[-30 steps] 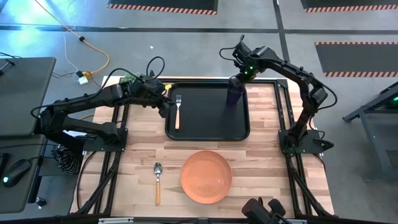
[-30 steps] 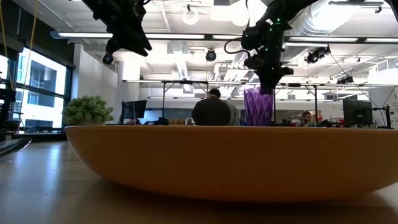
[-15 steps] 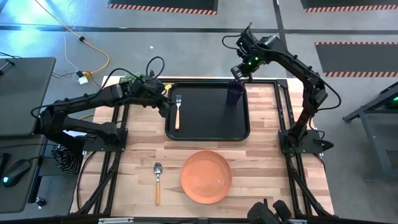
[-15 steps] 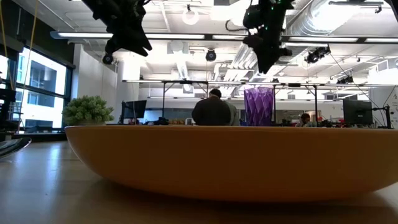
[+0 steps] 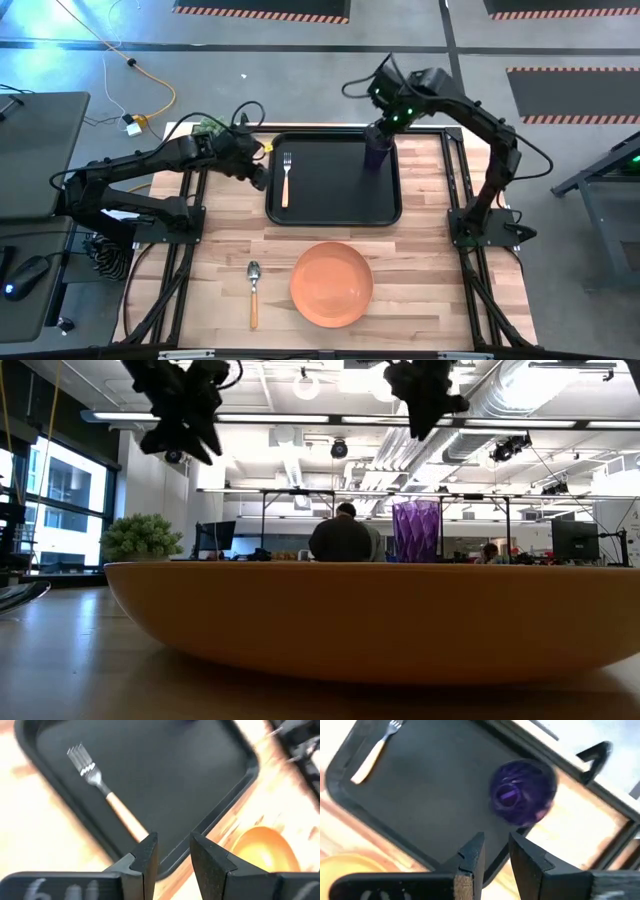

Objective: Pick and place plate/cup/fork/spoon on tray
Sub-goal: Put the orange spoon to the right of the fork on the black serving tray

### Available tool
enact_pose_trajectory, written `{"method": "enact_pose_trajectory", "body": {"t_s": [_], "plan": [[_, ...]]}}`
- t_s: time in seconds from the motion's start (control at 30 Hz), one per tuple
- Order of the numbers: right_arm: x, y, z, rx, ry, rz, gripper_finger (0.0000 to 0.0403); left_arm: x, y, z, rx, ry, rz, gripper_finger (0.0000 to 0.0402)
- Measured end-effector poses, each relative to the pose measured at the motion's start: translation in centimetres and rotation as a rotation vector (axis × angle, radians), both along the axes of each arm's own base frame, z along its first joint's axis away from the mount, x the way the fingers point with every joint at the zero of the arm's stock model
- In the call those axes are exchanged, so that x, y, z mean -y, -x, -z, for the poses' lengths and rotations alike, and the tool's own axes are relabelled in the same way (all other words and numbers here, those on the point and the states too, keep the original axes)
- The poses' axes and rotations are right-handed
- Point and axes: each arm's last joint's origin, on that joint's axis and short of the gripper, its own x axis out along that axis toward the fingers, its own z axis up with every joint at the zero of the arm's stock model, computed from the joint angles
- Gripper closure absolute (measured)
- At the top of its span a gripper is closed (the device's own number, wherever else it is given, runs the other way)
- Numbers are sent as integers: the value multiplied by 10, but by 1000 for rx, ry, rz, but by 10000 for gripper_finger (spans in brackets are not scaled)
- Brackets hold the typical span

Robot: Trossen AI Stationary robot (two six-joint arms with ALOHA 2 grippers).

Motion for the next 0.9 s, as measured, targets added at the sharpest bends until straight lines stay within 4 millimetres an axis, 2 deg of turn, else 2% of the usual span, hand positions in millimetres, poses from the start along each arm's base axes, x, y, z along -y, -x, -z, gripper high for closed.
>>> {"method": "enact_pose_trajectory", "body": {"t_s": [0.23,0.5,0.7,0.9], "plan": [[-51,-23,-1,11,5,-57,322,9,3,5,-75,23,42,298],[-102,-36,-1,9,39,-166,322,34,1,7,-118,84,68,298],[-126,-39,-1,0,67,-264,322,56,4,11,-173,121,-11,298],[-141,-40,-1,-4,73,-346,322,82,2,12,-156,172,-90,298]]}}
